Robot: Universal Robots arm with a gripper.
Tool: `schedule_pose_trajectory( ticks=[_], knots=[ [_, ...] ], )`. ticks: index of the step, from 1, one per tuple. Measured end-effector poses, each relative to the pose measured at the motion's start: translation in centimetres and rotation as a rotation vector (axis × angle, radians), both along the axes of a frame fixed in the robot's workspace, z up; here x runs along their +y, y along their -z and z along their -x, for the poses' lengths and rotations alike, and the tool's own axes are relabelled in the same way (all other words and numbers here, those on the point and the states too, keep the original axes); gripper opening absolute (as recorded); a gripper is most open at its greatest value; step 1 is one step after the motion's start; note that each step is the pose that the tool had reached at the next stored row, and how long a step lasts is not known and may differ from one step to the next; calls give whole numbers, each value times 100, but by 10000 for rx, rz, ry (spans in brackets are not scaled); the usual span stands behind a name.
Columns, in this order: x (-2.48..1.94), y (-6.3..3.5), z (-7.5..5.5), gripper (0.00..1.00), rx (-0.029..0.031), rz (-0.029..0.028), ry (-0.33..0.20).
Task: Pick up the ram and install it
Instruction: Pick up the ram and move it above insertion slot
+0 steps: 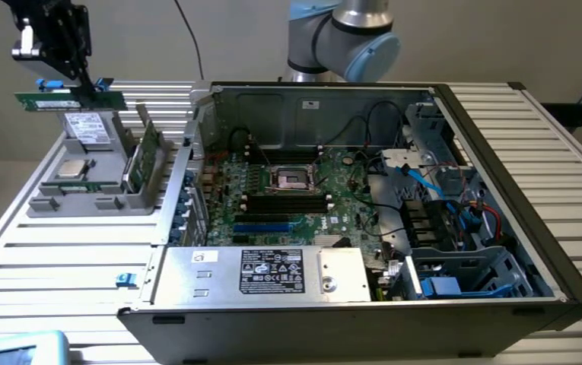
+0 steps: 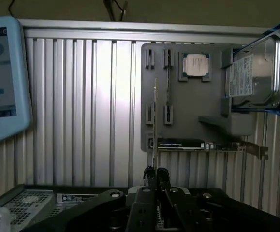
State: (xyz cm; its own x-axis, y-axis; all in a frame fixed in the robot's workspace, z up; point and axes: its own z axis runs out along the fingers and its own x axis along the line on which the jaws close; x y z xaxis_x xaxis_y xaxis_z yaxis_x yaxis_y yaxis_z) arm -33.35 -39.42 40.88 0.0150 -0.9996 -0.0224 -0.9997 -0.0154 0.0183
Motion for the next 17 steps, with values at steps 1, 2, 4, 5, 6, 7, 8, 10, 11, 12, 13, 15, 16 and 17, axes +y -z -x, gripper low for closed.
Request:
schedule_pose_trajectory(
  ticks=[1,2,4,5,6,7,8,10,11,12,13,15,16,17],
  knots=[
    [-1,-14,-45,13,3,0,1],
    [-2,-27,-90,13,6,-1,1],
    [-3,-41,-183,13,11,-1,0],
    [-4,-44,-228,13,15,0,0],
    [-3,-46,-276,13,17,0,0],
    [-3,-48,-321,13,19,0,1],
    [-4,-50,-366,13,20,-1,1],
    [-4,-53,-455,13,24,0,0],
    [-4,-54,-501,13,24,0,0],
    [-4,-56,-547,13,26,-1,2],
    [-5,-57,-594,13,26,-1,1],
    [-5,-59,-685,13,29,0,0],
    [-5,-59,-729,13,29,-1,0],
    [-5,-59,-774,13,30,-1,1]
  ],
)
